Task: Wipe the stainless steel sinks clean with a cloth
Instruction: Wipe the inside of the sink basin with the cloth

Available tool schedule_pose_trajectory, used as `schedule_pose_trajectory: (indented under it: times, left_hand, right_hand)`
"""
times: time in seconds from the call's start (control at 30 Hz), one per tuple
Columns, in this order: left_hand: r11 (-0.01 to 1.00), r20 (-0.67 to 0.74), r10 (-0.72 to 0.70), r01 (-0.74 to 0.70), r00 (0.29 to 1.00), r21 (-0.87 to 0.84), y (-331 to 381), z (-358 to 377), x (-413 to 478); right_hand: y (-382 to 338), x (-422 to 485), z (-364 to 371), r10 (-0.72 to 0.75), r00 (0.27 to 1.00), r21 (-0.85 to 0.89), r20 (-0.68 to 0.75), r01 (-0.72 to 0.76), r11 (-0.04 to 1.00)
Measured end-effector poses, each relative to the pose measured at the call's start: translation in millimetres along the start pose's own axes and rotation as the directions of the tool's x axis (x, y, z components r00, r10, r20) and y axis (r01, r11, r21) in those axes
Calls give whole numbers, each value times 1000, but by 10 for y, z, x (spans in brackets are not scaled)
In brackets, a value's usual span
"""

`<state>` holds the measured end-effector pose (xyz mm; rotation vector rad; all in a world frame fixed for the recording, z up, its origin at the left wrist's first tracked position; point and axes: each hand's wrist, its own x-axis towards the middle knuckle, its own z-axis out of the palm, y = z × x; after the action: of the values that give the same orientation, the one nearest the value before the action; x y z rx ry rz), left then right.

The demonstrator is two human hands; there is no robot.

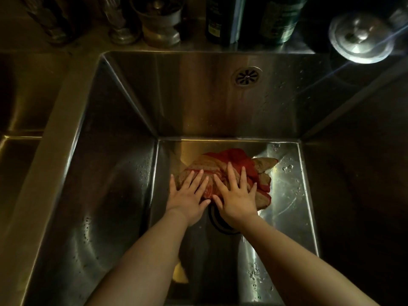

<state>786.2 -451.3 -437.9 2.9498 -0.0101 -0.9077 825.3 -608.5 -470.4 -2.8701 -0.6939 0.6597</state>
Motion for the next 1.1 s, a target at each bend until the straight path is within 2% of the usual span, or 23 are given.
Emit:
schedule_pose_trajectory:
  times: [0.13, 0.3, 0.6, 0.77, 0.93, 1.1]
  left_hand:
    - [998, -44, -21, 24, 999, 55, -27, 14, 51]
    - [998, -73, -43, 46, 996, 32, -106, -31, 149]
    - [997, -70, -64, 68, 995, 48, -285, -145, 379]
    - [998, -61, -43, 40, 997, -38, -276, -123, 363]
    - [989, -70, -43, 33, 997, -145, -226, -122, 345]
    - [992, -98, -24, 12, 995, -126, -132, -127, 321]
  right_hand:
    - [7, 151, 11, 1, 1000, -30, -10, -1, 1000]
    - [-31, 301, -61, 2, 1000, 7, -29, -1, 1000]
    - [-46, 659, -221, -22, 999, 42, 41, 21, 999]
    - [-42, 630, -208, -34, 999, -4, 17, 34, 999]
    - [-57, 606, -215, 0, 1000, 38, -23, 1, 999]
    - [7, 539, -212, 36, 999, 80, -27, -34, 996]
